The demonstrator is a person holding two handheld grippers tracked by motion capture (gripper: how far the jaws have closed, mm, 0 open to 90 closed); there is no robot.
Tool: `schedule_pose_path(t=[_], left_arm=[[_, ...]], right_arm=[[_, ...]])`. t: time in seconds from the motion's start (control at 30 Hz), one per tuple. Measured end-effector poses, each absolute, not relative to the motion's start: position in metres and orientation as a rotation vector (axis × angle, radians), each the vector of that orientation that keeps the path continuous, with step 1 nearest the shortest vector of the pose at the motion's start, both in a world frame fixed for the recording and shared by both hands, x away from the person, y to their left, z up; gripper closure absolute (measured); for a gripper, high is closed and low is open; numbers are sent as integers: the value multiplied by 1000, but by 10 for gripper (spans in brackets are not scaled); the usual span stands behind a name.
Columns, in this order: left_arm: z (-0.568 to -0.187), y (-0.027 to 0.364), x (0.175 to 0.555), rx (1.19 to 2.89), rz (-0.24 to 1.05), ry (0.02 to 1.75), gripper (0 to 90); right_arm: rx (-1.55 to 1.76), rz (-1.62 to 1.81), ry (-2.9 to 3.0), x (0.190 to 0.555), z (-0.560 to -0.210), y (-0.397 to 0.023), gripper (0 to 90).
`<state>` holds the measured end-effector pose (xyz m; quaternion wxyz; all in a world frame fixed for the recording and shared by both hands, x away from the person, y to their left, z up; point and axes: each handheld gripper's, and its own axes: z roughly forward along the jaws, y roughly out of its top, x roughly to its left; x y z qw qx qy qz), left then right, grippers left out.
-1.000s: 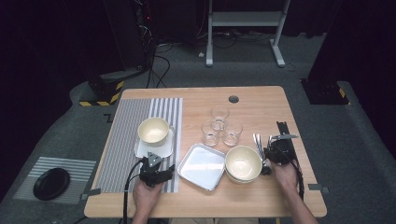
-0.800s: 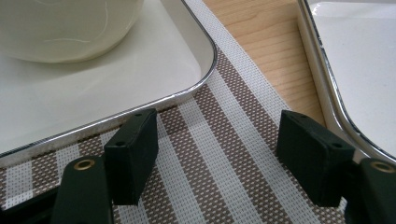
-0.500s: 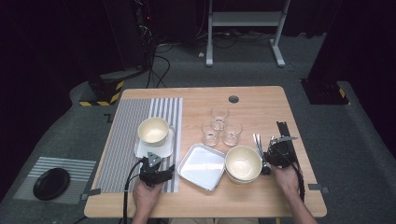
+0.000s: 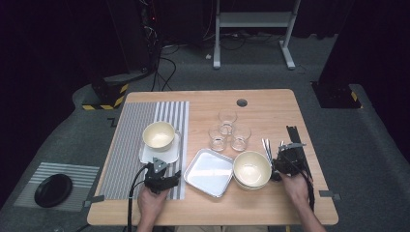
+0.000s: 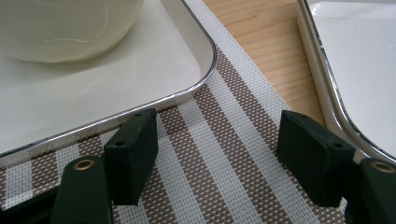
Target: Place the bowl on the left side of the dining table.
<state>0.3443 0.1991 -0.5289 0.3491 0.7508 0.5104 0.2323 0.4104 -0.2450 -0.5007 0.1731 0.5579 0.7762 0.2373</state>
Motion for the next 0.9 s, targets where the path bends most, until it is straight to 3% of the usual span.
schedule_pose_path(t=[0.9], left_arm=[[-529,199,344,1945,601,1322,298]], right_arm=[[1605,716,2193,411,-502,-245,841]])
